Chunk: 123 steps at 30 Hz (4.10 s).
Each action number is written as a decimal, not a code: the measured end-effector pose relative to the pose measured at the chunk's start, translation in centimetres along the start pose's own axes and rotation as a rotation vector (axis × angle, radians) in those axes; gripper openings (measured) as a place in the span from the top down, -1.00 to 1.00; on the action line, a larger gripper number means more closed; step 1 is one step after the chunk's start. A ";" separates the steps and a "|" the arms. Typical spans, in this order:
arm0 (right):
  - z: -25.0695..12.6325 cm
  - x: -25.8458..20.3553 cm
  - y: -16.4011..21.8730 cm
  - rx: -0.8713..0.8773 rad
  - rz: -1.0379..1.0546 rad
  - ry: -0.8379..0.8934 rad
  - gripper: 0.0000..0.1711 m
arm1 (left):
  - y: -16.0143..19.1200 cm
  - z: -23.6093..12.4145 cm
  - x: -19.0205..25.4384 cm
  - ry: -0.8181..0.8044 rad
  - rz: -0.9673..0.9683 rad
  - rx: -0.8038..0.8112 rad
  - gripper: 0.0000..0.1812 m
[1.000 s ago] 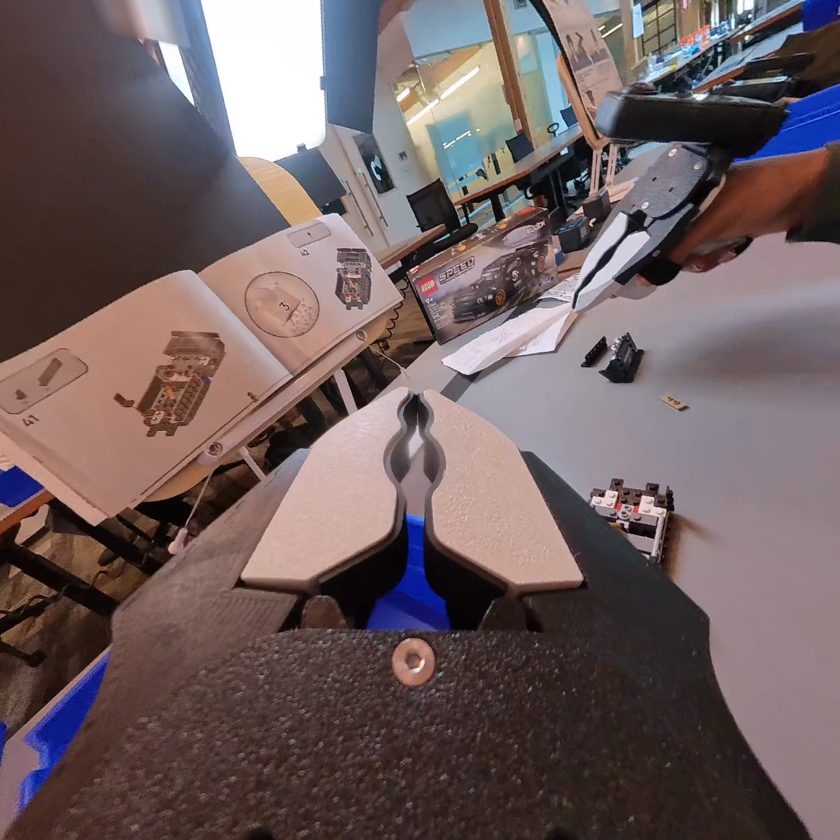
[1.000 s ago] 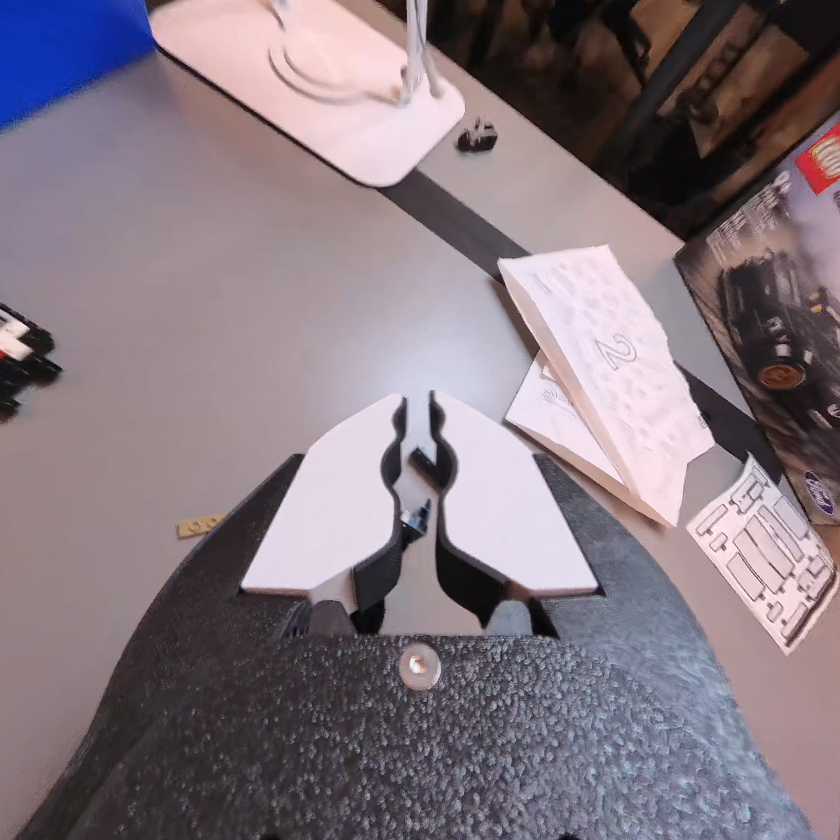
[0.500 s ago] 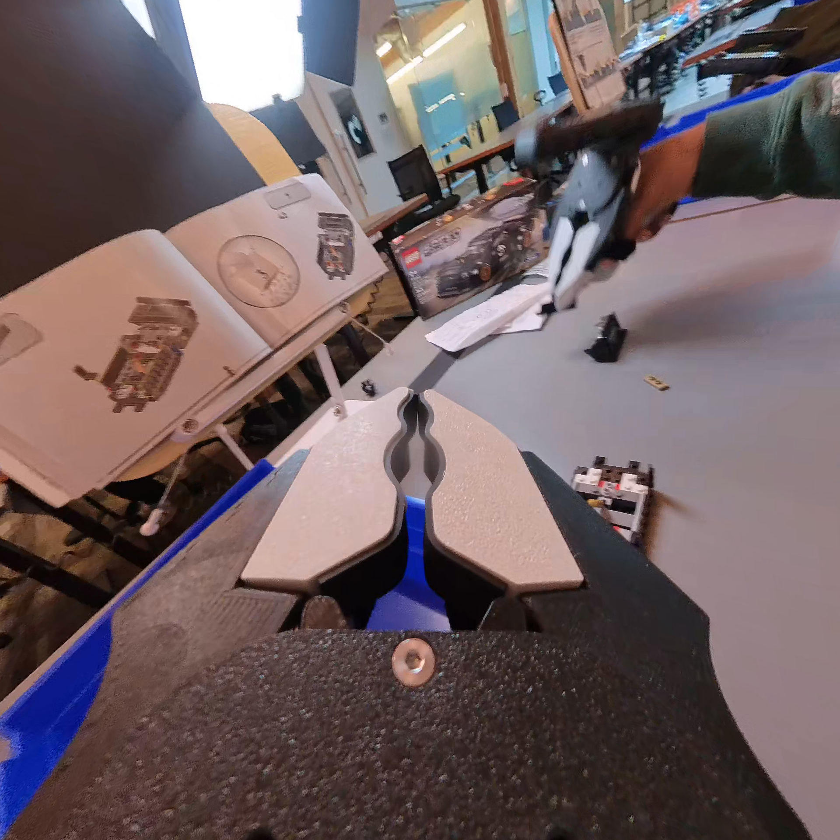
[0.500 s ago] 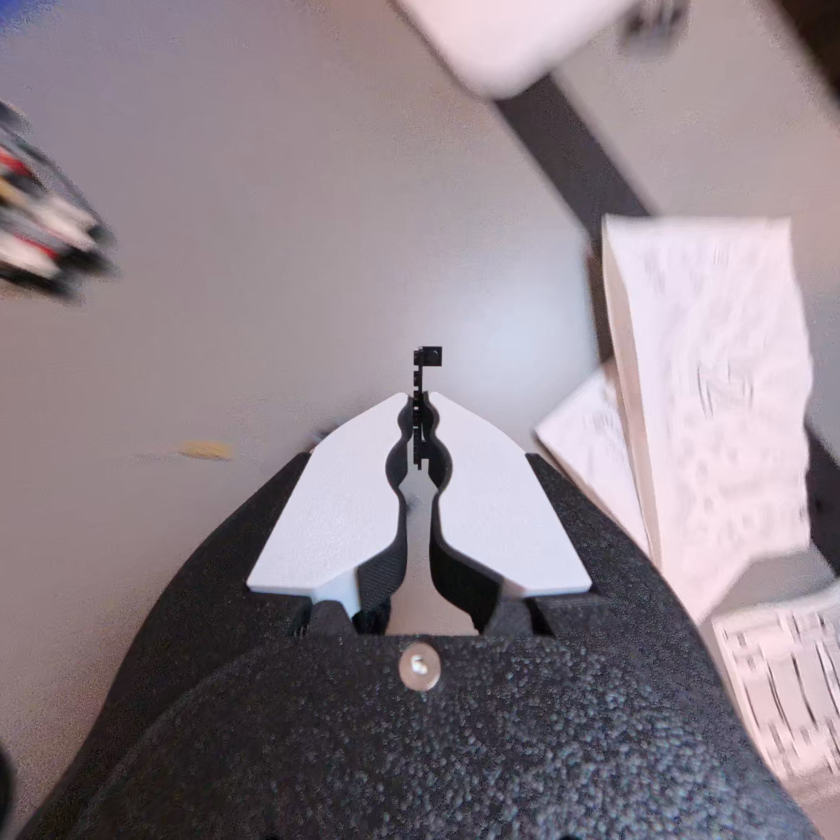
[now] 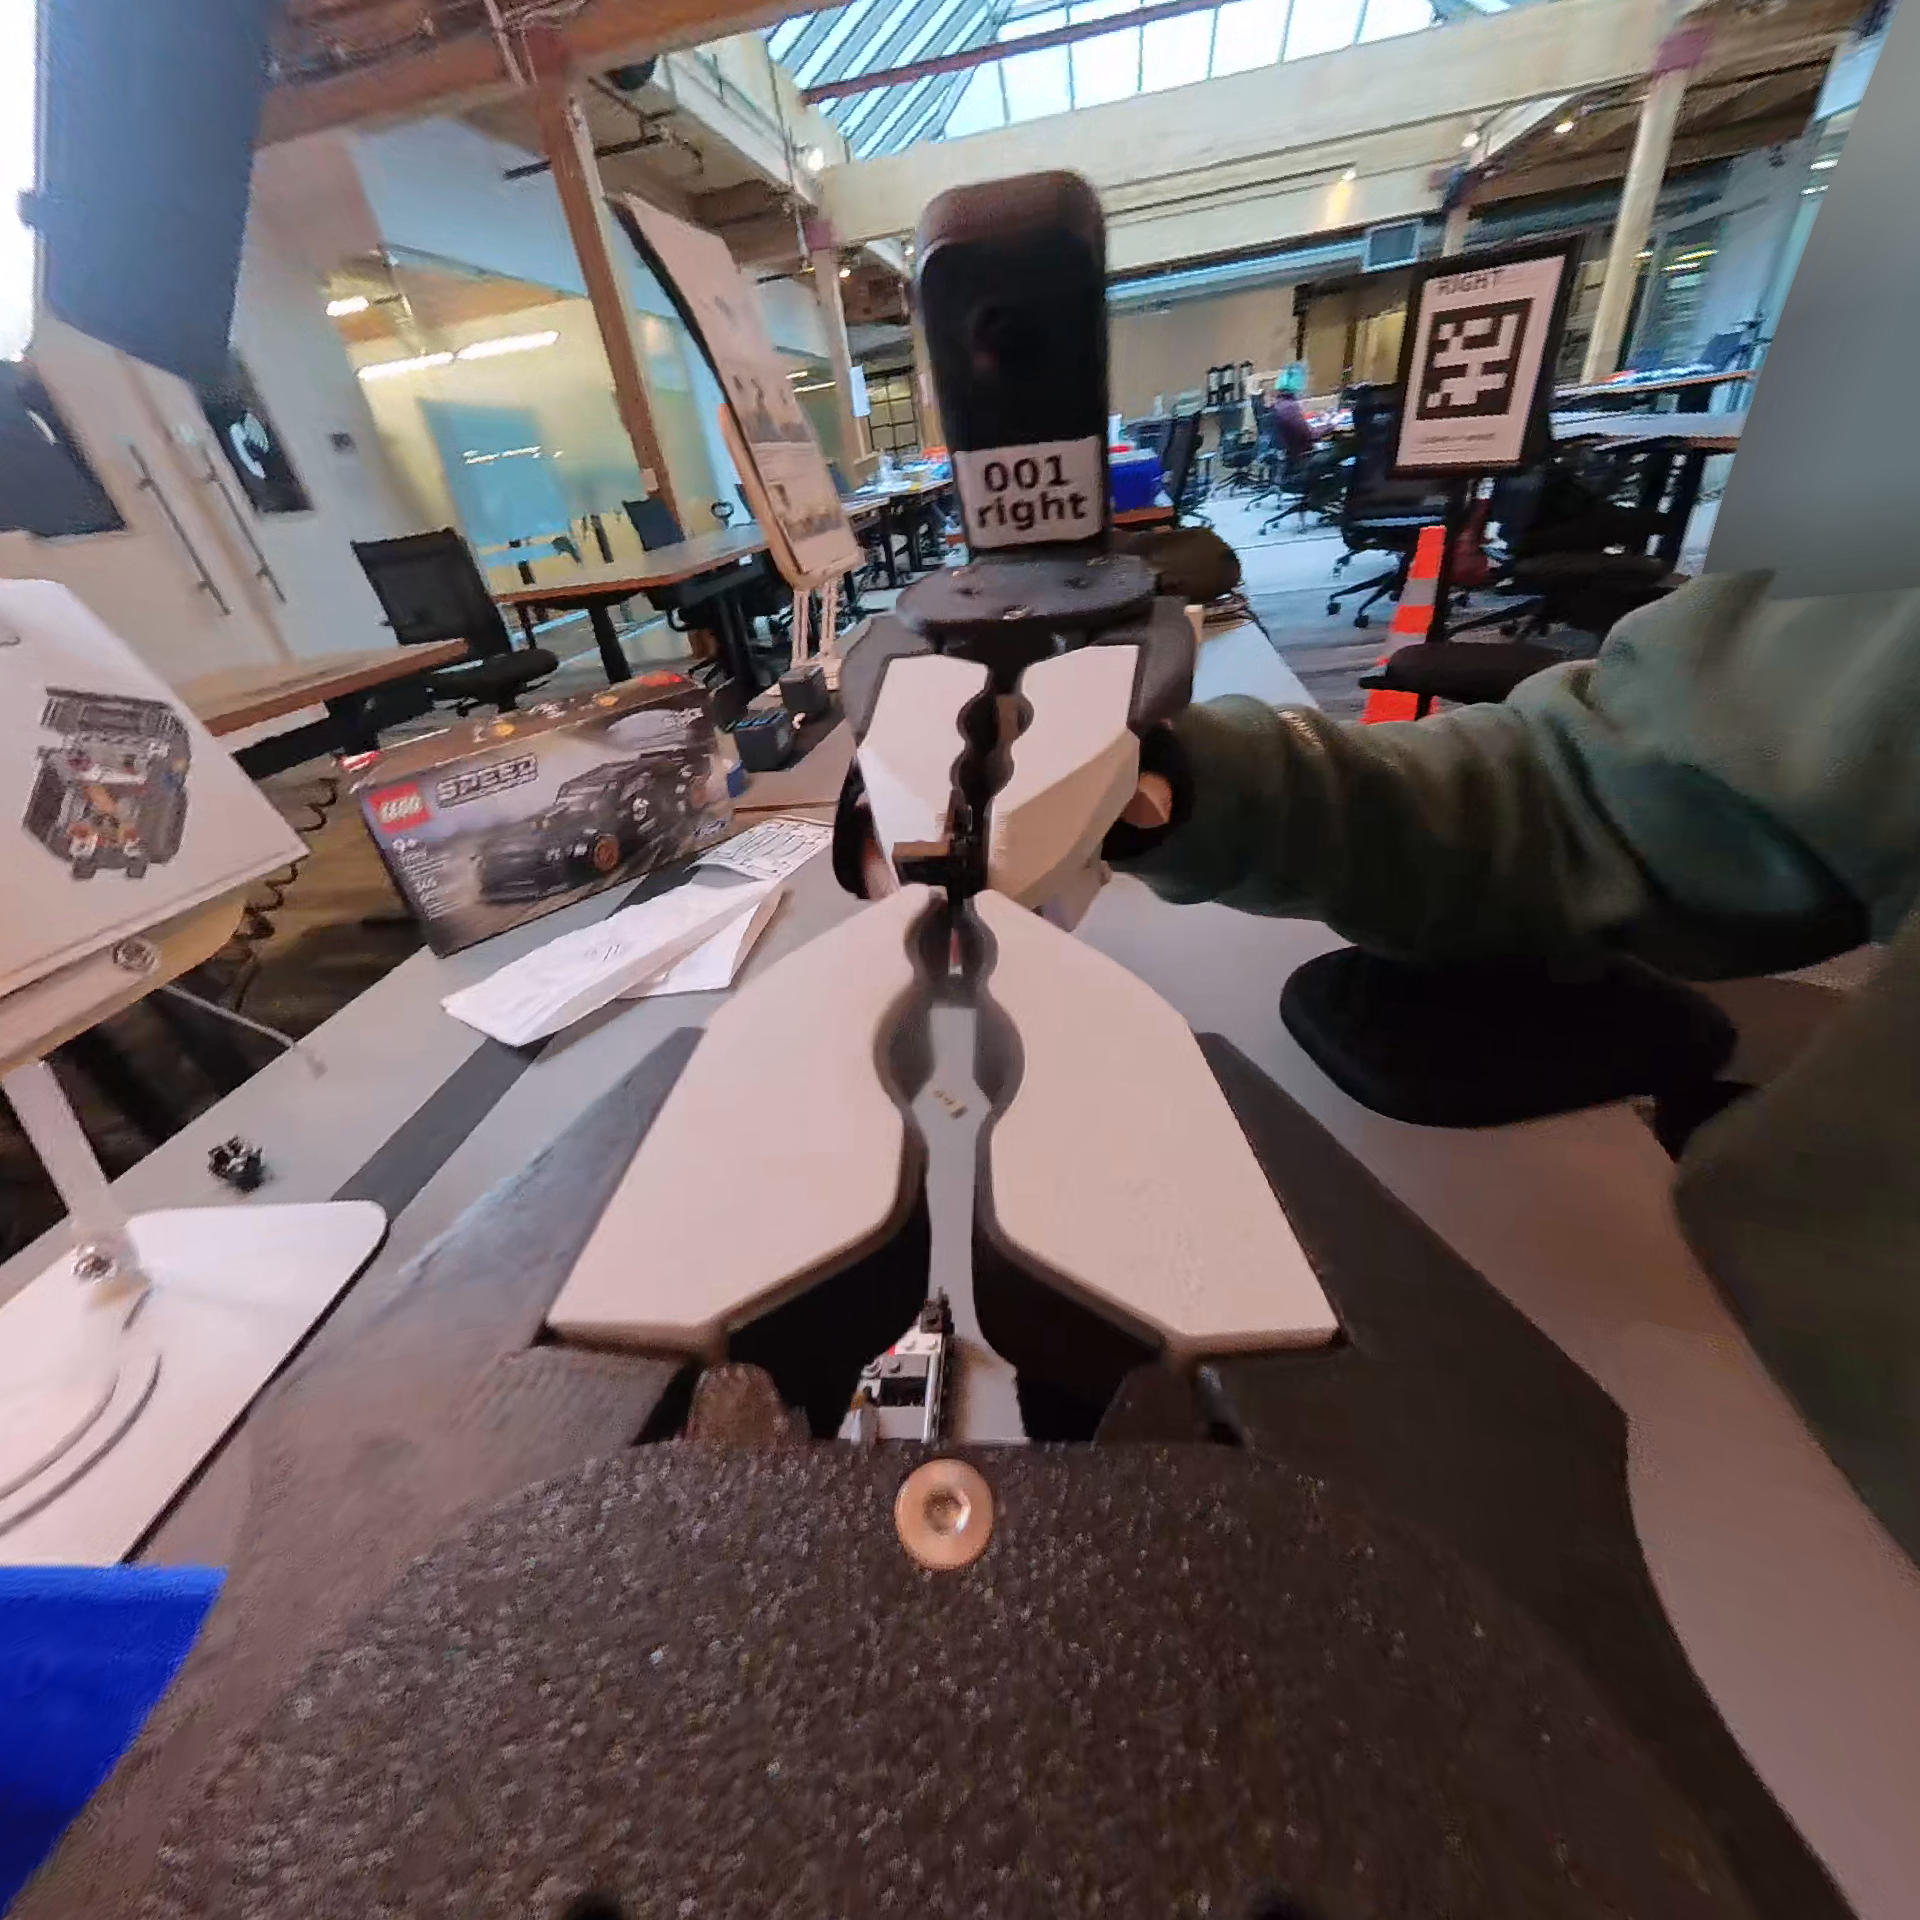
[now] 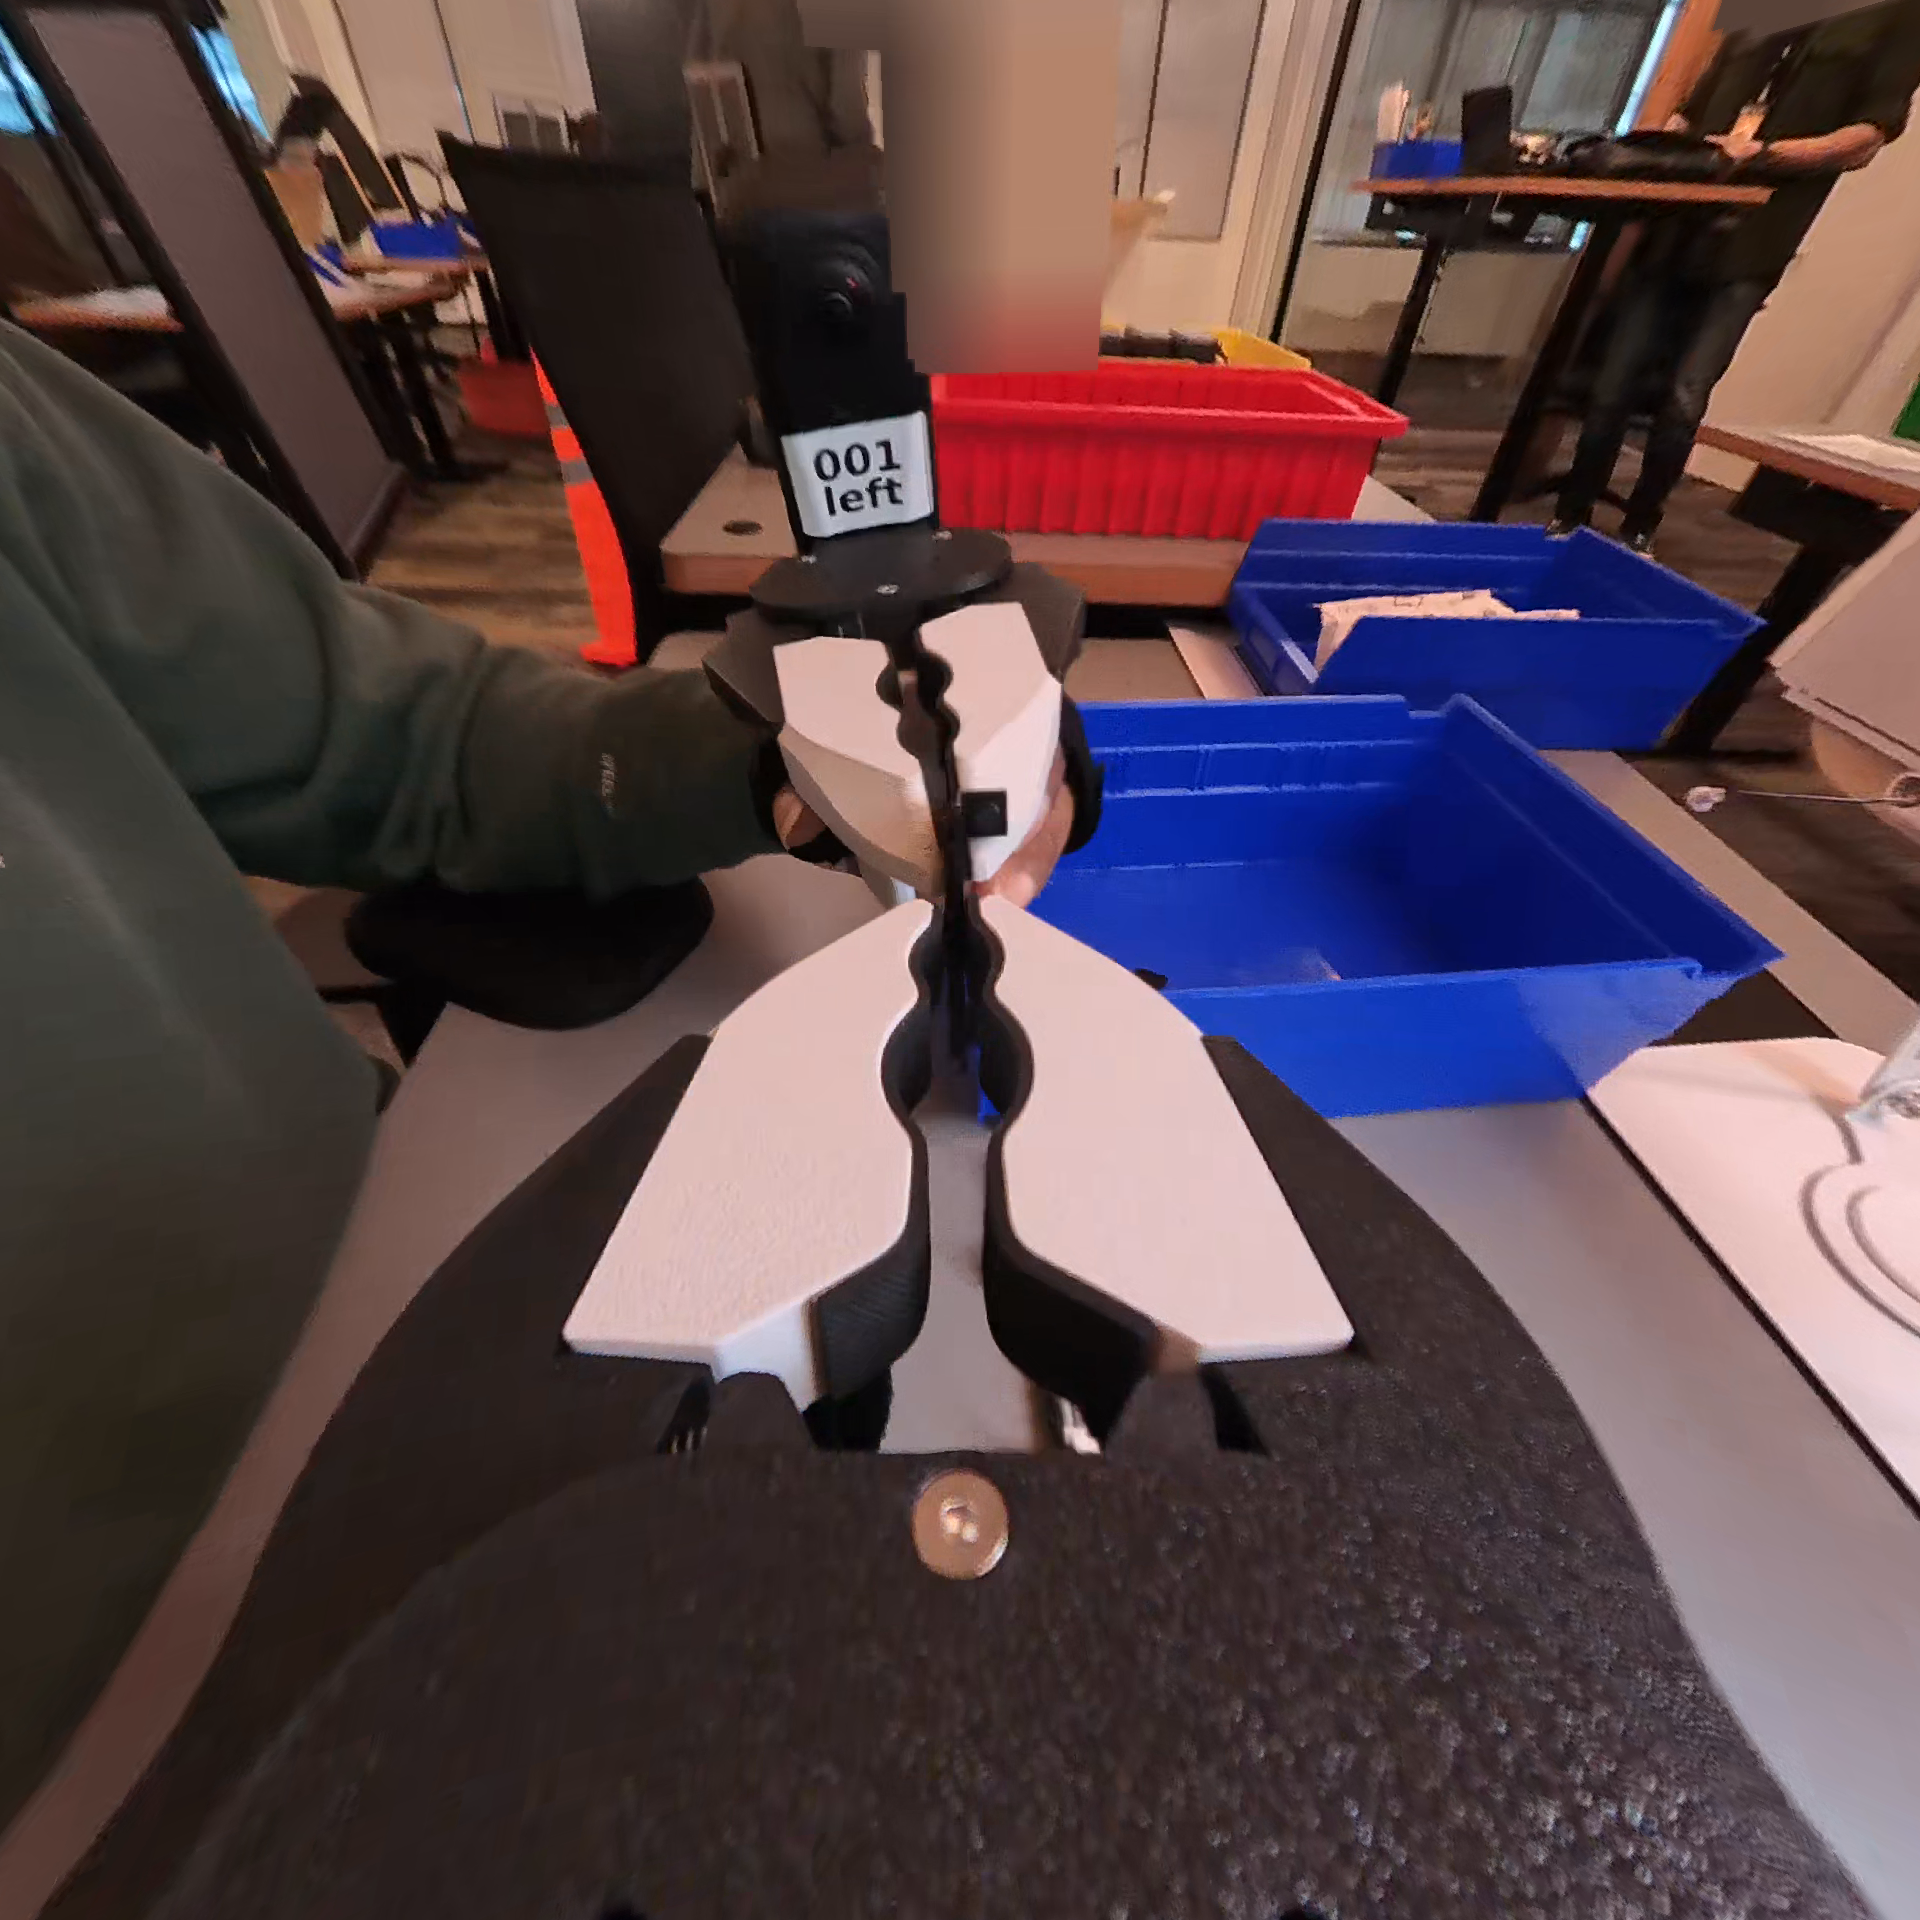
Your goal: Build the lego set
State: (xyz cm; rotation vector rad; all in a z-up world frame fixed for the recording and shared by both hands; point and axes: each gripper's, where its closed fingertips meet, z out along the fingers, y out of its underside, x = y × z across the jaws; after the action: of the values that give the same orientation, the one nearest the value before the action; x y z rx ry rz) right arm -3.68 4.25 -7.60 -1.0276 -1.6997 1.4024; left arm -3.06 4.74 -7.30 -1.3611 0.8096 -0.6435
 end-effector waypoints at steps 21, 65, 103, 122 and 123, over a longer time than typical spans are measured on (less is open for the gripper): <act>-11.6 9.9 12.5 -0.270 0.162 0.707 0.85 | 15.4 -14.1 -10.5 -0.474 -0.054 -1.069 0.85; -15.4 8.2 20.8 -0.805 0.256 0.504 0.68 | 11.8 -10.0 -12.5 -0.554 0.012 -0.627 0.77; -7.3 7.8 15.5 -0.631 0.066 0.477 0.50 | 13.3 -9.7 -9.1 -0.344 -0.066 -0.698 0.77; 0.8 6.0 19.7 -0.762 0.072 0.155 0.42 | 18.7 -10.4 -1.3 0.038 -0.096 -1.074 0.78; 0.5 5.9 19.8 -0.768 0.071 0.151 0.42 | 18.7 -10.6 -1.4 0.035 -0.100 -1.080 0.77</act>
State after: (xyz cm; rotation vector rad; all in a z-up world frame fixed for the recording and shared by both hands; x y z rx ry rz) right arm -3.95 11.31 -27.02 -1.5596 -2.1456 0.6628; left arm -13.52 1.79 -25.87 -2.3717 1.1926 -0.2766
